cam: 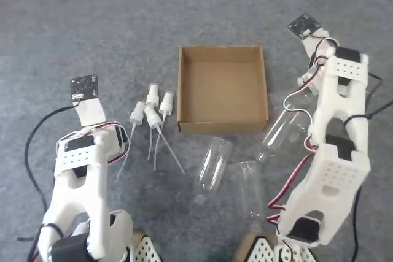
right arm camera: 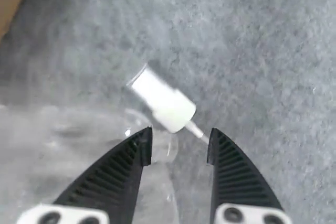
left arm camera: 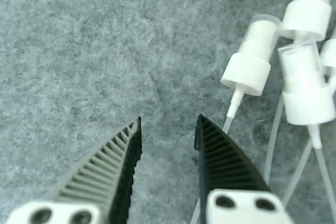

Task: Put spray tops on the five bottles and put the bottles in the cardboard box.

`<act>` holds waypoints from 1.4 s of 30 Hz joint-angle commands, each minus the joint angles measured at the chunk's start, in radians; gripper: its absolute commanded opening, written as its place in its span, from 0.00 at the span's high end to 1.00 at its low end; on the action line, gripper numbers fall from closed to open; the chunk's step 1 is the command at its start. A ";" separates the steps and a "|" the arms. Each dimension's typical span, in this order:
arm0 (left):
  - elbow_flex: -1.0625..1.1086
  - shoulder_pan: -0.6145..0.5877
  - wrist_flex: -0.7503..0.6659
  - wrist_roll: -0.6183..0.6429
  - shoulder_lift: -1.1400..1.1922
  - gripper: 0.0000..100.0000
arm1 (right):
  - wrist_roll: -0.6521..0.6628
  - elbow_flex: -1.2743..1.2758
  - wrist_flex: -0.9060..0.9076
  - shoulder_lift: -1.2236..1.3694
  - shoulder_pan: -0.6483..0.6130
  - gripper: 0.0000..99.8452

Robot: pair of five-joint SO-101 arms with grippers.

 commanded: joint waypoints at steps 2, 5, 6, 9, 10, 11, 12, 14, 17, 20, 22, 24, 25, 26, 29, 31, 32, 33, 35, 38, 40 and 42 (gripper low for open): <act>-0.004 0.008 -0.023 -0.005 -0.035 0.85 | 0.014 -0.054 -0.050 0.048 0.025 0.84; -0.004 0.008 -0.023 -0.005 -0.035 0.85 | 0.015 -0.054 -0.064 0.079 0.059 0.84; -0.004 0.008 -0.023 -0.005 -0.035 0.85 | 0.015 -0.054 -0.071 0.088 0.071 0.84; -0.004 0.008 -0.023 -0.005 -0.035 0.85 | 0.015 -0.054 -0.090 0.108 0.102 0.85; -0.004 0.008 -0.023 -0.005 -0.035 0.85 | 0.015 -0.054 -0.094 0.113 0.114 0.85; -0.004 0.008 -0.023 -0.005 -0.035 0.85 | 0.015 -0.054 -0.094 0.116 0.124 0.85; -0.004 0.008 -0.023 -0.005 -0.035 0.85 | 0.015 -0.054 -0.101 0.119 0.133 0.85; -0.004 0.008 -0.023 -0.005 -0.035 0.85 | 0.012 -0.054 -0.108 0.119 0.148 0.85; -0.004 0.008 -0.023 -0.005 -0.035 0.85 | 0.009 -0.055 -0.101 0.102 0.154 0.84; -0.004 0.008 -0.023 -0.005 -0.035 0.85 | 0.009 -0.058 -0.096 0.061 0.140 0.84; -0.004 0.008 -0.023 -0.005 -0.035 0.85 | 0.009 -0.060 -0.094 0.028 0.125 0.84; -0.004 0.008 -0.023 -0.005 -0.035 0.85 | 0.011 -0.064 -0.071 0.001 0.105 0.84; -0.004 0.008 -0.023 -0.005 -0.035 0.85 | 0.012 -0.064 -0.058 -0.013 0.094 0.84; -0.004 0.008 -0.023 -0.005 -0.035 0.85 | 0.012 -0.064 -0.047 -0.028 0.087 0.84; -0.004 0.008 -0.023 -0.005 -0.035 0.85 | 0.014 -0.064 -0.008 -0.077 0.087 0.84; -0.004 0.008 -0.023 -0.005 -0.035 0.85 | 0.014 -0.064 0.022 -0.107 0.134 0.84; -0.004 0.008 -0.023 -0.005 -0.035 0.85 | 0.015 -0.064 0.027 -0.117 0.159 0.84; -0.004 0.008 -0.023 -0.005 -0.035 0.85 | 0.015 -0.064 0.028 -0.127 0.183 0.84; -0.004 0.009 -0.023 -0.005 -0.035 0.85 | 0.028 -0.064 0.030 -0.139 0.209 0.84; -0.002 0.031 -0.023 -0.005 -0.035 0.85 | 0.066 -0.063 0.031 -0.142 0.200 0.84; 0.010 0.046 -0.031 -0.005 -0.035 0.85 | 0.064 -0.063 0.031 -0.142 0.160 0.84; 0.024 0.046 -0.058 -0.005 -0.037 0.85 | 0.064 -0.058 0.031 -0.139 0.113 0.84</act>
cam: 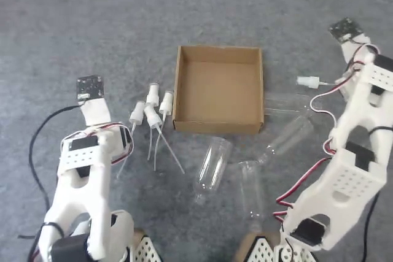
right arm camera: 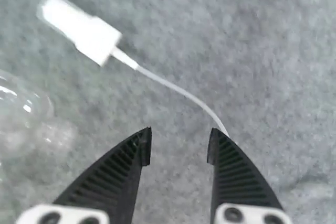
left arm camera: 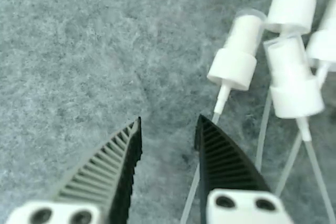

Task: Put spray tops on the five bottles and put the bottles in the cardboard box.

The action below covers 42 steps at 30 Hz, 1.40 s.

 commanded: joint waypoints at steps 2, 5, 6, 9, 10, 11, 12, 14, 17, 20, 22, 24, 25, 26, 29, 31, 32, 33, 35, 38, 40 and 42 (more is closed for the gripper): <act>0.016 0.008 -0.057 -0.005 -0.041 0.85 | 0.017 -0.043 0.012 -0.088 -0.125 0.84; 0.016 0.008 -0.057 -0.005 -0.038 0.85 | -0.002 -0.043 0.010 -0.087 -0.202 0.84; 0.016 0.008 -0.057 -0.005 -0.038 0.85 | -0.009 -0.043 0.007 -0.084 -0.222 0.84; 0.016 0.008 -0.057 -0.005 -0.038 0.85 | -0.009 -0.051 -0.008 -0.042 -0.259 0.84; 0.016 0.008 -0.057 -0.005 -0.038 0.85 | -0.009 -0.055 -0.025 -0.021 -0.263 0.84; 0.016 0.008 -0.057 -0.005 -0.038 0.85 | -0.009 -0.057 -0.045 -0.002 -0.263 0.84; 0.016 0.008 -0.057 -0.005 -0.038 0.85 | -0.009 -0.063 -0.064 0.019 -0.262 0.84; 0.016 0.008 -0.057 -0.005 -0.038 0.85 | -0.009 -0.083 -0.087 0.062 -0.257 0.84; 0.016 0.009 -0.057 -0.005 -0.038 0.85 | -0.009 -0.132 -0.084 0.131 -0.246 0.84; 0.016 0.009 -0.057 -0.005 -0.038 0.85 | -0.009 -0.173 -0.082 0.193 -0.234 0.84; 0.016 0.009 -0.057 -0.005 -0.038 0.85 | -0.009 -0.195 -0.082 0.222 -0.222 0.84; 0.016 0.009 -0.057 -0.005 -0.038 0.85 | -0.014 -0.216 -0.082 0.248 -0.208 0.85; 0.016 0.009 -0.057 -0.005 -0.038 0.85 | -0.015 -0.227 -0.082 0.260 -0.197 0.85; 0.016 0.009 -0.057 -0.005 -0.037 0.85 | -0.015 -0.236 -0.084 0.272 -0.186 0.85; 0.016 0.009 -0.058 -0.005 -0.037 0.85 | -0.015 -0.275 -0.088 0.306 -0.150 0.90; 0.016 0.009 -0.058 -0.005 -0.037 0.85 | -0.015 -0.304 -0.090 0.331 -0.125 0.96; 0.016 0.009 -0.058 -0.005 -0.037 0.85 | -0.015 -0.319 -0.090 0.341 -0.114 0.98; 0.016 0.009 -0.058 -0.005 -0.037 0.85 | -0.015 -0.333 -0.090 0.351 -0.104 1.00; 0.016 0.009 -0.058 -0.005 -0.037 0.85 | -0.015 -0.364 -0.090 0.363 -0.082 0.99; 0.016 0.009 -0.058 -0.005 -0.037 0.85 | -0.015 -0.419 -0.091 0.377 -0.061 0.99; 0.016 0.009 -0.058 -0.005 -0.037 0.85 | -0.018 -0.463 -0.091 0.375 -0.053 0.99; 0.016 0.009 -0.058 -0.005 -0.037 0.85 | -0.052 -0.514 -0.082 0.366 -0.050 0.99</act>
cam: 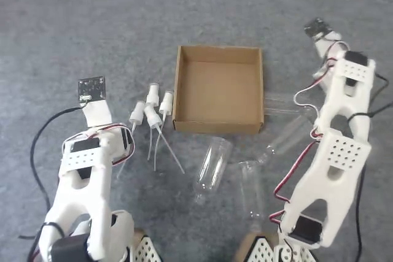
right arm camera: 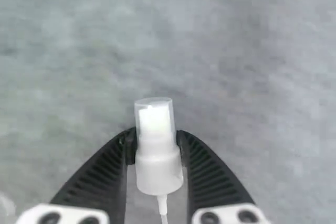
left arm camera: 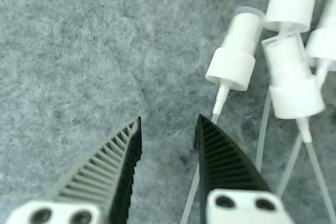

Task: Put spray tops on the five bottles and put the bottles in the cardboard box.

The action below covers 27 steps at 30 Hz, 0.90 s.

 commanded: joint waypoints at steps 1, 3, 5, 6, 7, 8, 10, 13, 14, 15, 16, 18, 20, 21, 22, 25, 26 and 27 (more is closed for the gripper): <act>-0.008 0.005 -0.018 -0.005 -0.037 0.85 | -0.087 -0.181 -0.001 -0.045 0.035 0.99; -0.008 0.005 -0.018 -0.005 -0.037 0.85 | -0.160 -0.275 0.042 -0.064 0.033 0.99; -0.008 0.005 -0.018 -0.005 -0.037 0.85 | -0.213 -0.387 0.119 -0.087 0.024 0.99; -0.008 0.005 -0.018 -0.005 -0.037 0.85 | -0.239 -0.445 0.171 -0.101 0.012 0.99; -0.008 0.005 -0.018 -0.005 -0.037 0.85 | -0.262 -0.505 0.236 -0.113 -0.001 0.99; -0.008 0.005 -0.018 -0.005 -0.037 0.85 | -0.284 -0.562 0.302 -0.125 -0.015 0.99; -0.008 0.006 -0.018 -0.005 -0.037 0.85 | -0.318 -0.674 0.447 -0.143 -0.065 0.99; -0.010 0.006 -0.018 -0.005 -0.037 0.85 | -0.344 -0.809 0.654 -0.154 -0.162 0.99; -0.010 0.006 -0.018 -0.005 -0.037 0.85 | -0.350 -0.848 0.717 -0.156 -0.196 0.99; -0.010 0.006 -0.018 -0.005 -0.037 0.85 | -0.358 -0.879 0.771 -0.159 -0.231 0.99; -0.010 0.006 -0.018 -0.005 -0.037 0.85 | -0.374 -0.893 0.786 -0.160 -0.257 0.99; -0.010 0.006 -0.018 -0.005 -0.037 0.85 | -0.425 -0.893 0.779 -0.174 -0.280 0.99; -0.010 0.006 -0.018 -0.005 -0.037 0.85 | -0.465 -0.841 0.782 -0.205 -0.302 0.99; -0.010 0.006 -0.018 -0.005 -0.037 0.85 | -0.482 -0.790 0.782 -0.234 -0.312 0.99; -0.010 0.006 -0.018 -0.005 -0.037 0.85 | -0.500 -0.732 0.782 -0.272 -0.325 0.99; -0.010 0.008 -0.018 -0.005 -0.037 0.85 | -0.548 -0.488 0.782 -0.437 -0.386 0.99; -0.010 0.008 -0.018 -0.005 -0.037 0.85 | -0.562 -0.397 0.780 -0.503 -0.418 0.99; -0.010 0.008 -0.018 -0.005 -0.037 0.85 | -0.572 -0.305 0.780 -0.570 -0.452 0.99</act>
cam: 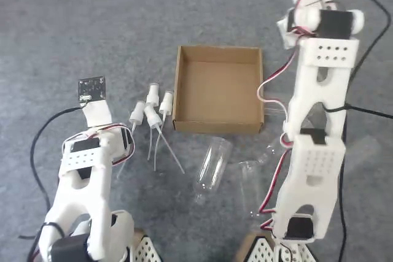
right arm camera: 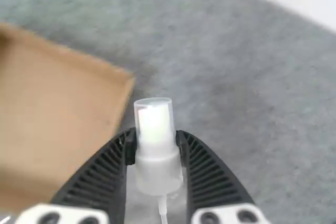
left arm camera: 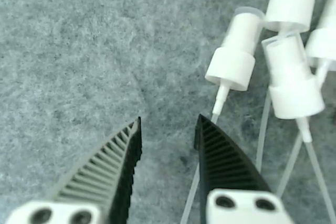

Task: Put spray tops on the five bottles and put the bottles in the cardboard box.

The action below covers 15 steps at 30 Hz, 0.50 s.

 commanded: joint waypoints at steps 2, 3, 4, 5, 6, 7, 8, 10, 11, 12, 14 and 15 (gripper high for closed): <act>-0.012 0.008 -0.018 -0.005 -0.037 0.85 | -0.080 0.460 0.041 -0.415 -0.194 0.99; -0.012 0.008 -0.018 -0.005 -0.037 0.85 | -0.086 0.529 0.039 -0.464 -0.243 0.99; -0.012 0.008 -0.018 -0.005 -0.037 0.85 | -0.086 0.592 0.036 -0.510 -0.294 0.99; -0.012 0.008 -0.018 -0.005 -0.037 0.85 | -0.087 0.638 0.035 -0.538 -0.341 0.99; -0.012 0.008 -0.018 -0.005 -0.037 0.85 | -0.091 0.667 0.030 -0.553 -0.383 0.99; -0.012 0.008 -0.018 -0.005 -0.037 0.85 | -0.114 0.684 0.024 -0.556 -0.420 0.99; -0.012 0.008 -0.018 -0.005 -0.037 0.85 | -0.150 0.689 0.019 -0.552 -0.449 0.99; -0.012 0.008 -0.018 -0.005 -0.037 0.85 | -0.218 0.689 -0.013 -0.522 -0.492 0.99; -0.012 0.008 -0.018 -0.005 -0.037 0.85 | -0.249 0.687 -0.031 -0.504 -0.510 0.99; -0.012 0.008 -0.018 -0.005 -0.037 0.85 | -0.273 0.687 -0.053 -0.486 -0.529 0.99; -0.012 0.008 -0.018 -0.005 -0.037 0.85 | -0.336 0.687 -0.094 -0.446 -0.559 0.99; -0.012 0.008 -0.018 -0.005 -0.037 0.85 | -0.379 0.687 -0.117 -0.424 -0.570 0.99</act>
